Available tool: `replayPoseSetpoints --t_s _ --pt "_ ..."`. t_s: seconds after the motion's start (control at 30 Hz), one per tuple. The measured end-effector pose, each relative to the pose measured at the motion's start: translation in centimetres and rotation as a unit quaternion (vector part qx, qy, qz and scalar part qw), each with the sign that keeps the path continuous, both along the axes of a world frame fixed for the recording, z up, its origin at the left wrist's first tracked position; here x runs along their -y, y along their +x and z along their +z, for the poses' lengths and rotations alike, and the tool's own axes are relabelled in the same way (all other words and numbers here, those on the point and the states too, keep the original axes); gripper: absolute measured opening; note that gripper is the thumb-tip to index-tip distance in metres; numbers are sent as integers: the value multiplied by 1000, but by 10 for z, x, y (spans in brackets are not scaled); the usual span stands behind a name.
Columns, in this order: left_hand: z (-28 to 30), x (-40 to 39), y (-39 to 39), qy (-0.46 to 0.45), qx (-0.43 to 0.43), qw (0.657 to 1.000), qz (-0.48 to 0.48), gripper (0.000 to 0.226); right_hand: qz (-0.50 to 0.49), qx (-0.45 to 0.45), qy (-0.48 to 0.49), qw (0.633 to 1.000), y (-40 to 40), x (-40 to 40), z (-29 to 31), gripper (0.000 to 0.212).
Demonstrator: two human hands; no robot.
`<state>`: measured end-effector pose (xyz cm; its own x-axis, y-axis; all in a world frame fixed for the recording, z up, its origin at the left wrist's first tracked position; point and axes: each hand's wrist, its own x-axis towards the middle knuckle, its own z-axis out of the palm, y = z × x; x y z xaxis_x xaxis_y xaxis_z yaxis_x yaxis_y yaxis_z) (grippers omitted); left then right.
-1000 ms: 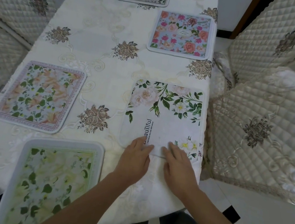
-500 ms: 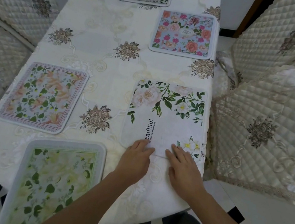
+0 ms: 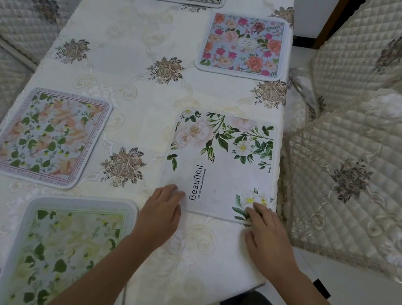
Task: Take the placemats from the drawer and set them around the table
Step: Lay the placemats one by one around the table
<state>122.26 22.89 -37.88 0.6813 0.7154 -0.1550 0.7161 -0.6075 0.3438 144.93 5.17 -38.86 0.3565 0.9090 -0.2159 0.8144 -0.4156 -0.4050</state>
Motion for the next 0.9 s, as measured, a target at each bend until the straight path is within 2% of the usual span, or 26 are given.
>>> replayPoseSetpoints --t_s 0.3,0.43,0.73,0.9 --pt "-1 -66 42 11 -44 999 -4 52 -7 22 -21 999 40 -61 8 49" --pt "-3 -100 68 -1 -65 998 -9 45 -14 28 -40 999 65 -104 15 52" --pt "-4 -165 122 -4 -62 998 2 43 -54 33 -57 996 114 -184 19 53" --pt "-9 -164 137 45 -84 995 28 42 -66 65 -53 994 112 -193 17 49"
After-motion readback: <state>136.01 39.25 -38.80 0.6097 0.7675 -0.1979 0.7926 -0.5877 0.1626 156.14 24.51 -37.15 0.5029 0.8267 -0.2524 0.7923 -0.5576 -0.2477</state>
